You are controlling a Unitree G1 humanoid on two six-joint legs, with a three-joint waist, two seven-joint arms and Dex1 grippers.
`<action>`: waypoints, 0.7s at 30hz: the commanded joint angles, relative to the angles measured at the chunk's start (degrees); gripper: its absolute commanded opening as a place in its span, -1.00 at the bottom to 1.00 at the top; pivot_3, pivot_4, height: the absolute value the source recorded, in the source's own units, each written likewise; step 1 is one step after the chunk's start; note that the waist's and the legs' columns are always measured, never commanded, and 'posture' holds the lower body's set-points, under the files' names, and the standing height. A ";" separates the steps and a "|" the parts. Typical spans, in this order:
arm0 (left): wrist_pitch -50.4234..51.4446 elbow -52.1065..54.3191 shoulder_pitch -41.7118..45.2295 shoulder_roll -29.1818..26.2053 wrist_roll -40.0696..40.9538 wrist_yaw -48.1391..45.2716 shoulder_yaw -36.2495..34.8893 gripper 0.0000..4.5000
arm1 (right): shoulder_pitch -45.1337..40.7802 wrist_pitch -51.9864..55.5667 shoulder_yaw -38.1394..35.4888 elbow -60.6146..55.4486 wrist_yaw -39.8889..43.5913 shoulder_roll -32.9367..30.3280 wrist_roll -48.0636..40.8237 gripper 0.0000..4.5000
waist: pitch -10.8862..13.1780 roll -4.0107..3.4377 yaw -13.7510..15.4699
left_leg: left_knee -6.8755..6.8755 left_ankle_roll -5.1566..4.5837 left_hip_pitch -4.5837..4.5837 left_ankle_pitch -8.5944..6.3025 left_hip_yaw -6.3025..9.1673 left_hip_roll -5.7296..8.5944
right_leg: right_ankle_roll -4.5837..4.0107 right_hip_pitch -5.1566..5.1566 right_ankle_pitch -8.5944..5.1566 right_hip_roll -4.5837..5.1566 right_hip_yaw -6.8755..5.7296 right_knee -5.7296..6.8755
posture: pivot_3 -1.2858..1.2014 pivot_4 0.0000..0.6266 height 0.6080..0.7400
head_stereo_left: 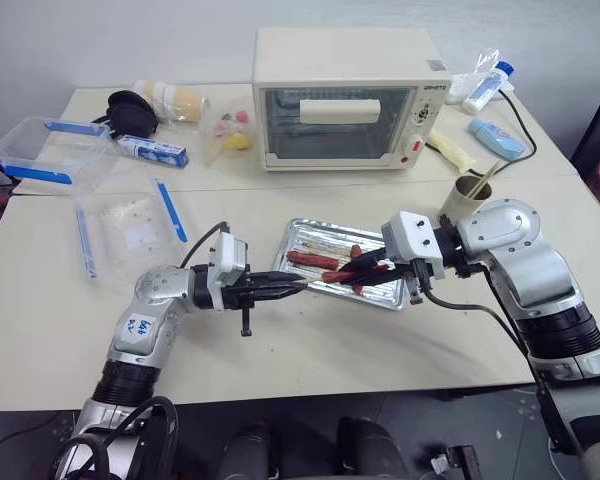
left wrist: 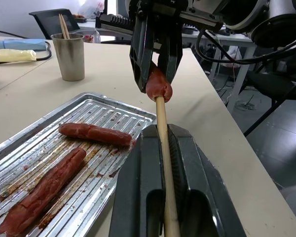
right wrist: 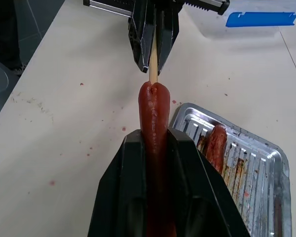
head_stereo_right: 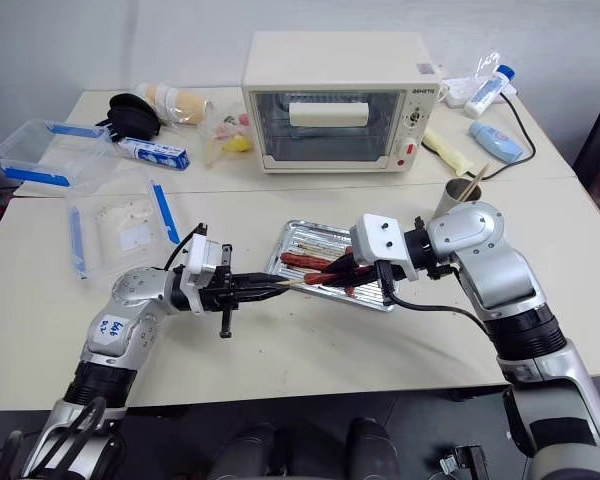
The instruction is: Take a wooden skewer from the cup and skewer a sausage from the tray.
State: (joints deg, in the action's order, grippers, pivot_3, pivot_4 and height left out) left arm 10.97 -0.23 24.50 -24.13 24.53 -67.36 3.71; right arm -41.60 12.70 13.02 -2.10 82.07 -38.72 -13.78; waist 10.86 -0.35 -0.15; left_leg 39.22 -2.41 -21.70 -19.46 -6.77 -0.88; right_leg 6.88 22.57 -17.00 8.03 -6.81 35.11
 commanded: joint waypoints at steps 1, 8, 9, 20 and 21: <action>-0.51 3.18 2.42 3.34 0.25 -0.26 4.41 -1.00 | -1.58 -0.57 1.95 -4.85 -0.12 4.11 -2.76 -0.78 | 0.00 0.00 -0.01 | 0.00 0.00 0.00 0.00 0.00 0.00 | 0.00 0.00 0.00 0.00 0.00 0.00 | 0.03 -0.52 1.00; -0.18 3.33 1.00 0.68 0.97 -0.78 1.13 -1.00 | -0.80 3.18 -0.40 -4.49 -1.21 2.11 -3.13 -0.68 | 0.00 0.00 -0.01 | 0.00 0.00 0.00 0.00 0.00 0.00 | 0.00 0.00 0.00 0.00 0.00 0.00 | 0.03 -0.52 1.00; -0.39 3.11 0.61 -0.10 0.97 -0.83 0.22 -1.00 | -0.56 2.88 -1.18 -4.11 -0.90 1.45 -3.23 -0.55 | 0.00 0.00 -0.01 | 0.00 0.00 0.00 0.00 0.00 0.00 | 0.00 0.00 0.00 0.00 0.00 0.00 | 0.03 -0.52 1.00; -1.48 8.26 -12.51 -9.43 4.18 1.05 -11.98 -1.00 | 8.85 -0.55 -11.70 -4.53 0.07 -8.38 -7.56 0.98 | 0.00 0.00 -0.04 | -0.03 0.00 0.00 0.00 0.03 -0.01 | 0.00 -0.01 0.00 0.07 -0.02 -0.06 | 0.03 -0.52 1.00; -1.14 9.57 -14.21 -9.49 5.00 2.52 -13.73 -1.00 | 10.62 -1.29 -14.01 -5.09 -0.96 -7.77 -9.21 0.98 | 0.00 0.01 -0.03 | -0.04 0.00 0.00 0.00 0.03 -0.01 | 0.00 0.00 0.00 0.08 -0.02 -0.07 | 0.03 -0.52 1.00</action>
State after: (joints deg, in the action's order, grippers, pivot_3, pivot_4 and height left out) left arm 9.95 5.50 10.98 -33.15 27.22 -66.30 -7.30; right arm -31.52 13.01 2.61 -4.56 82.13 -46.49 -20.11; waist 10.86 -0.34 -0.18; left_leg 39.18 -2.41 -21.69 -19.46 -6.72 -0.91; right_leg 6.88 22.54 -17.00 8.12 -6.83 35.04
